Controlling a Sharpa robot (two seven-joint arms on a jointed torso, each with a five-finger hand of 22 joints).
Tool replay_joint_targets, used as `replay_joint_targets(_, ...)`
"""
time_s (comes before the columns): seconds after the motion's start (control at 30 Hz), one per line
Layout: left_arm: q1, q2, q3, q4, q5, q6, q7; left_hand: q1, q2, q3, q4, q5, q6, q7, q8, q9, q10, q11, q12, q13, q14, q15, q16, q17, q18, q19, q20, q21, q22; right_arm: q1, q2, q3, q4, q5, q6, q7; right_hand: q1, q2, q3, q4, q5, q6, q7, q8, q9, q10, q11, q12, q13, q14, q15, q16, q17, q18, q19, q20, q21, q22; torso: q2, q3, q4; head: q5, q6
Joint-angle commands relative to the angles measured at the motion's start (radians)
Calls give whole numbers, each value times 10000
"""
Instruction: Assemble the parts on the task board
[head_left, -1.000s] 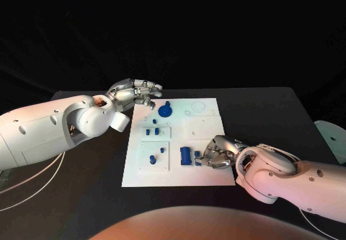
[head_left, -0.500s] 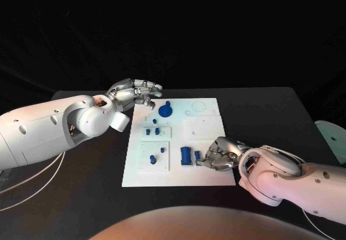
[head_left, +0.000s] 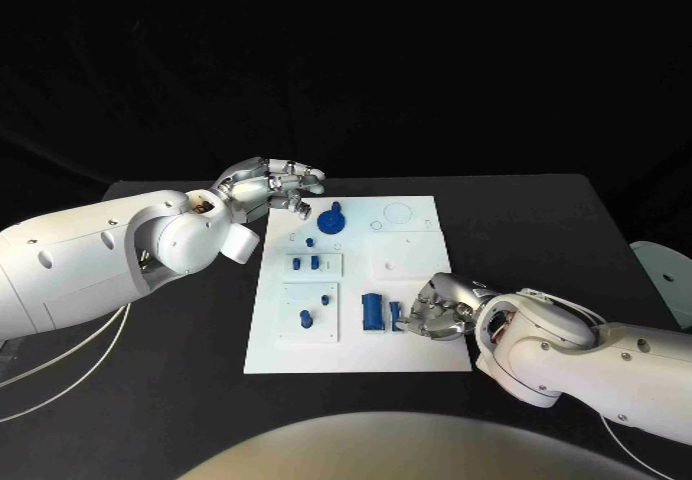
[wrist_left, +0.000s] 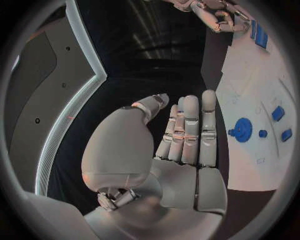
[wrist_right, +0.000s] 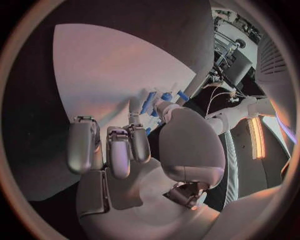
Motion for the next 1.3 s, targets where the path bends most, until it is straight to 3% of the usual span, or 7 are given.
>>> replay_joint_targets(0.03, 4, 14, 6, 27, 10, 105, 47, -11, 79, 53, -30, 65, -53, 10, 61, 9, -80, -4, 58, 15, -78, 19, -13, -15, 180, 65, 21, -40, 3, -13, 83, -1, -108, -20, 177, 118, 77, -3, -70, 7, -63, 35, 27, -49, -16, 498, 11, 28, 1679, 1016, 25, 59, 2510, -52, 248, -54, 53, 1887, -3, -3, -5, 17, 1)
replay_joint_targets(0.5, 3, 10, 6, 12, 18, 89, 72, -12, 80, 59, -37, 70, -58, 13, 73, 10, -86, -2, 66, 16, -79, 18, -11, -19, 181, 70, 20, -45, 7, 33, -62, 14, 97, 44, -201, 252, 106, -31, -122, 32, -65, 24, 39, -60, -23, 475, 18, -44, 1639, 1010, 26, 50, 2482, -42, 233, -54, 2, 1873, -41, -7, -39, 17, 1)
replay_joint_targets(0.73, -43, 67, -4, -46, 159, -217, 362, -304, -72, -119, 105, -3, -120, 30, 114, 6, -156, 31, 86, 16, -127, 61, -17, -45, 165, 41, 48, -126, -11, 437, -199, 36, -212, 1206, -1283, 2162, 529, -164, -311, 1, -53, -545, 233, -297, -29, 282, 178, -494, 1386, 943, 150, -56, 2180, 68, 26, 35, -644, 1706, -161, -53, -82, -36, 40)
replay_joint_targets(0.9, -226, 220, -9, -258, 303, -980, 1015, -456, -227, -400, 295, -434, -225, 50, 214, 0, -229, 81, 179, 35, -907, 164, -550, -326, 150, -436, 146, -704, -296, 794, 72, 59, -1499, 3275, -1855, 5244, 1507, 68, -343, -245, 213, -1259, 519, -565, -47, -255, 436, -1476, 815, 872, 372, -173, 1895, 266, -376, 233, -1810, 1409, -390, -151, -130, -105, 356)
replay_joint_targets(1.1, -412, 633, -8, -988, 496, -1977, 1965, -254, -216, -522, 532, -738, -218, 155, 271, -122, -545, 324, -17, -257, -2179, 525, -2643, -1406, 131, -1647, 509, -2286, -1563, 1063, 940, 127, -3670, 6779, -1470, 7833, 2309, 149, 351, -816, 214, -1904, 902, -904, -291, -3578, 799, -7246, -2872, -772, 710, -2501, -2175, 1140, -2801, 579, -7722, -422, -690, -226, -195, -154, 1024)
replay_joint_targets(1.17, -472, 815, -6, -1328, 670, -2211, 2233, -200, -208, -524, 616, -739, -159, 181, 237, -176, -615, 385, -167, -400, -2503, 679, -3402, -1736, 135, -1950, 643, -2704, -2043, 1108, 1313, 168, -4458, 7911, -1164, 8404, 2412, 80, 714, -1051, 374, -2147, 1112, -1050, -438, -4310, 1018, -8393, -3886, -2742, 940, -5289, -5620, 1154, -3527, 790, -8786, -1097, -785, -221, -214, -166, 1285)
replay_joint_targets(1.3, -578, 1225, 0, -2072, 1116, -2492, 2620, -34, -169, -530, 737, -738, -208, 273, 3, -342, -949, 582, -721, -819, -3366, 1118, -5443, -2483, 44, -3467, 1045, -3566, -3530, 1154, 2087, 237, -5994, 9996, -349, 9186, 2298, -5, 1432, -1421, 414, -2438, 1564, -1273, -798, -5149, 1671, -11196, -6700, -4335, 1586, -8594, -7245, 1089, -4728, 1355, -10658, -2776, -939, -205, -242, -159, 1712)
